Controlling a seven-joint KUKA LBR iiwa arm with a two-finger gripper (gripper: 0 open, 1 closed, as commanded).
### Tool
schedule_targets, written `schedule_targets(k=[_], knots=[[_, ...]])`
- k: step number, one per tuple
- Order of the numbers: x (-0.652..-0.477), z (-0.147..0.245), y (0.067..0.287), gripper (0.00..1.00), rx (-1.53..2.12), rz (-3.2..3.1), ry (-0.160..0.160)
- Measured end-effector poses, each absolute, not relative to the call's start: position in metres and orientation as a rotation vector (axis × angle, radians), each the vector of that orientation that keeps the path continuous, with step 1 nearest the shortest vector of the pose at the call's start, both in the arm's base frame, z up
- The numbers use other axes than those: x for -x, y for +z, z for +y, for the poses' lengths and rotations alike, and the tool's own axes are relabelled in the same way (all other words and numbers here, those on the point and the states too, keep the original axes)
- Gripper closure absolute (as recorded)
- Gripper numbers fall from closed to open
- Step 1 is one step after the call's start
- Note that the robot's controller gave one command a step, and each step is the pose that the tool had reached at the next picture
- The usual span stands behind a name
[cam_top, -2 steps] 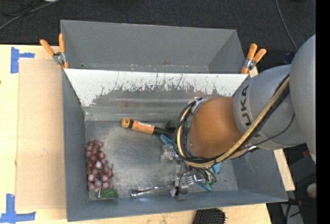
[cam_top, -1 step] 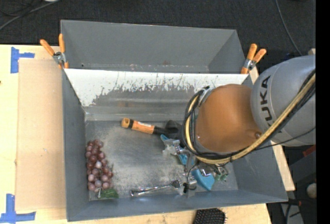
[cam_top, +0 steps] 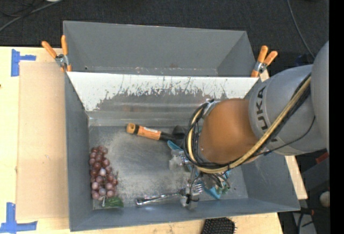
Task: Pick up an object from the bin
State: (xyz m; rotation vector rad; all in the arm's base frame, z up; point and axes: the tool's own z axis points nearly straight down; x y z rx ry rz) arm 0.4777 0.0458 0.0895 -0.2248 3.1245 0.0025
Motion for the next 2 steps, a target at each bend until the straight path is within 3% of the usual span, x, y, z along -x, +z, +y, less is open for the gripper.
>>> schedule_targets(k=[1,2], knots=[[-0.505,0.019,0.069,0.00,0.383,3.101,0.007],[-0.484,0.041,0.072,1.00,0.209,3.126,0.007]])
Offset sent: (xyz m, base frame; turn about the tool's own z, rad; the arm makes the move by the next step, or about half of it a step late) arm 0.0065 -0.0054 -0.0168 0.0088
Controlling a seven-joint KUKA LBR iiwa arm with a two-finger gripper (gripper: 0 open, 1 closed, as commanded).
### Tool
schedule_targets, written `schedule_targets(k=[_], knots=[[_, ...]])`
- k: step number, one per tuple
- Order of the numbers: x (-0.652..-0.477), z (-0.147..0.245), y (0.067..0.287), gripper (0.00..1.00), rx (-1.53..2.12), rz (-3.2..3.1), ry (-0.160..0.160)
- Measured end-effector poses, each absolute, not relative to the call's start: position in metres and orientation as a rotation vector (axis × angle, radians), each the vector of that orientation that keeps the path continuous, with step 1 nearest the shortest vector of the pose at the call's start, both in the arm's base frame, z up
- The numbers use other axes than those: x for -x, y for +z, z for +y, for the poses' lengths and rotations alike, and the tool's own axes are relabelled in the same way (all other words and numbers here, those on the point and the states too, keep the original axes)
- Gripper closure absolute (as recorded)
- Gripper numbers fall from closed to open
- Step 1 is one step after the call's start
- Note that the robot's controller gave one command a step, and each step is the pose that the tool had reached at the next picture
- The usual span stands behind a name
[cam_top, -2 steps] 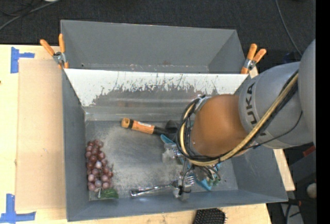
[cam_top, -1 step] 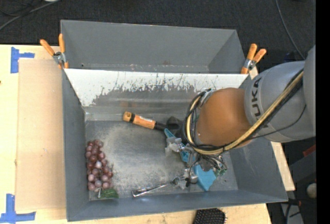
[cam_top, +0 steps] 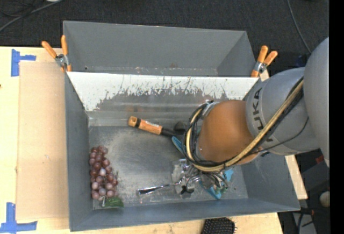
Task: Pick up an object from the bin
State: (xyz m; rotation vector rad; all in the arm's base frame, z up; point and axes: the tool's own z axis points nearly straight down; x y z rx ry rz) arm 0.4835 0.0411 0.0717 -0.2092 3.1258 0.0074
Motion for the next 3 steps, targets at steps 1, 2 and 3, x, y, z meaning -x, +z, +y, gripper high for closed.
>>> schedule_targets(k=[1,2,3], knots=[[-0.483,0.041,0.072,1.00,0.208,3.126,0.008],[-0.482,0.041,0.089,1.00,0.207,3.129,0.008],[-0.481,0.042,0.113,1.00,0.207,3.133,0.008]])
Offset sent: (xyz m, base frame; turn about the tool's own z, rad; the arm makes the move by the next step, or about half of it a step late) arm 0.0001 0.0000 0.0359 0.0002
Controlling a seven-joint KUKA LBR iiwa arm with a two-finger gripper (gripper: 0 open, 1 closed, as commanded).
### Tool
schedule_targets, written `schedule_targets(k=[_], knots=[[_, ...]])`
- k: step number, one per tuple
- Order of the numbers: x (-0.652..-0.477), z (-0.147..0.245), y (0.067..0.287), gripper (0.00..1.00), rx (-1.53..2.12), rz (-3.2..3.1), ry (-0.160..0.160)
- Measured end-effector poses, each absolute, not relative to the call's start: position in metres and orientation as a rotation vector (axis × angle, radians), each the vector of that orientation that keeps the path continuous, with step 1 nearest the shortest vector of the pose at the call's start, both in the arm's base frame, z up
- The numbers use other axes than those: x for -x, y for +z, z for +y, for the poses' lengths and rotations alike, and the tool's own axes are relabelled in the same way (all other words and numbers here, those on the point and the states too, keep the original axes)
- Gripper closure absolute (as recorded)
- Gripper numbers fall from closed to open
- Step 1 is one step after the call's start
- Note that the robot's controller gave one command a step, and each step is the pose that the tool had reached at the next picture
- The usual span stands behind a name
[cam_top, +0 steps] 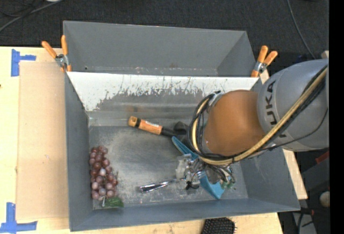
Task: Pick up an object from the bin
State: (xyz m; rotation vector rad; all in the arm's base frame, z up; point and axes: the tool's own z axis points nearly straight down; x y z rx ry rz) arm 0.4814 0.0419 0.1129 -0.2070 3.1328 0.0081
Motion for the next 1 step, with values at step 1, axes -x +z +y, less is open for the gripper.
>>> schedule_targets(k=[1], knots=[[-0.4827,0.0424,0.1339,1.00,0.205,3.128,0.008]])
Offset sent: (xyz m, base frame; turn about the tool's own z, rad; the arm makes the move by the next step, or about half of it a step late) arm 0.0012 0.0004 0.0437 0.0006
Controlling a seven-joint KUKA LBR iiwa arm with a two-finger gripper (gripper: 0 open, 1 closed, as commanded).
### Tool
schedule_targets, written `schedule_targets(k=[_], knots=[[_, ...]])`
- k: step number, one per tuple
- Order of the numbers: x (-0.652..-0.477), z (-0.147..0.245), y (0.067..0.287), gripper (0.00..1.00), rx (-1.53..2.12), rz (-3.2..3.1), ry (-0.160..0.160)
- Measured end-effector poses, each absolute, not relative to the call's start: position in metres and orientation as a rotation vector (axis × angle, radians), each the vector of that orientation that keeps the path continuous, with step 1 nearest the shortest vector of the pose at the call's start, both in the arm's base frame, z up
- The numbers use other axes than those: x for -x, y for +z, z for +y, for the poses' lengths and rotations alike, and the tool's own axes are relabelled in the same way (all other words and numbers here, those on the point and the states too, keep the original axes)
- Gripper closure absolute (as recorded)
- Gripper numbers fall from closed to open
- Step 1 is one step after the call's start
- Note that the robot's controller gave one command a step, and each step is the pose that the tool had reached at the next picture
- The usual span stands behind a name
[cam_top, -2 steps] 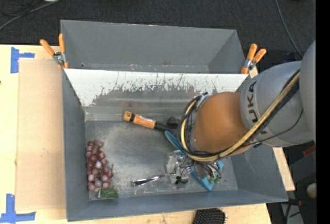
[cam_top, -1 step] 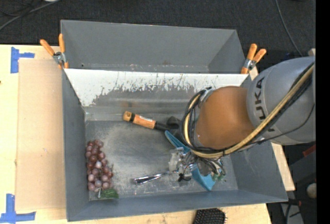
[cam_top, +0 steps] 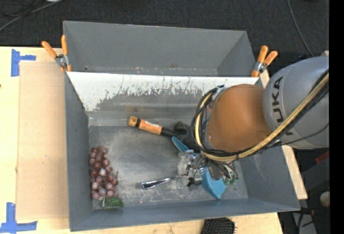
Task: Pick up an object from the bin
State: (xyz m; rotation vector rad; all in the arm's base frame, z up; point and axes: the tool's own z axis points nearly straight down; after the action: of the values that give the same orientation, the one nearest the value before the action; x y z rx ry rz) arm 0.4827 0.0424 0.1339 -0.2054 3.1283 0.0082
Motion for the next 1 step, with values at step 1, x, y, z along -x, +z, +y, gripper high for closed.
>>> schedule_targets(k=[1], knots=[[-0.4824,0.0428,0.1448,1.00,0.204,3.129,0.009]])
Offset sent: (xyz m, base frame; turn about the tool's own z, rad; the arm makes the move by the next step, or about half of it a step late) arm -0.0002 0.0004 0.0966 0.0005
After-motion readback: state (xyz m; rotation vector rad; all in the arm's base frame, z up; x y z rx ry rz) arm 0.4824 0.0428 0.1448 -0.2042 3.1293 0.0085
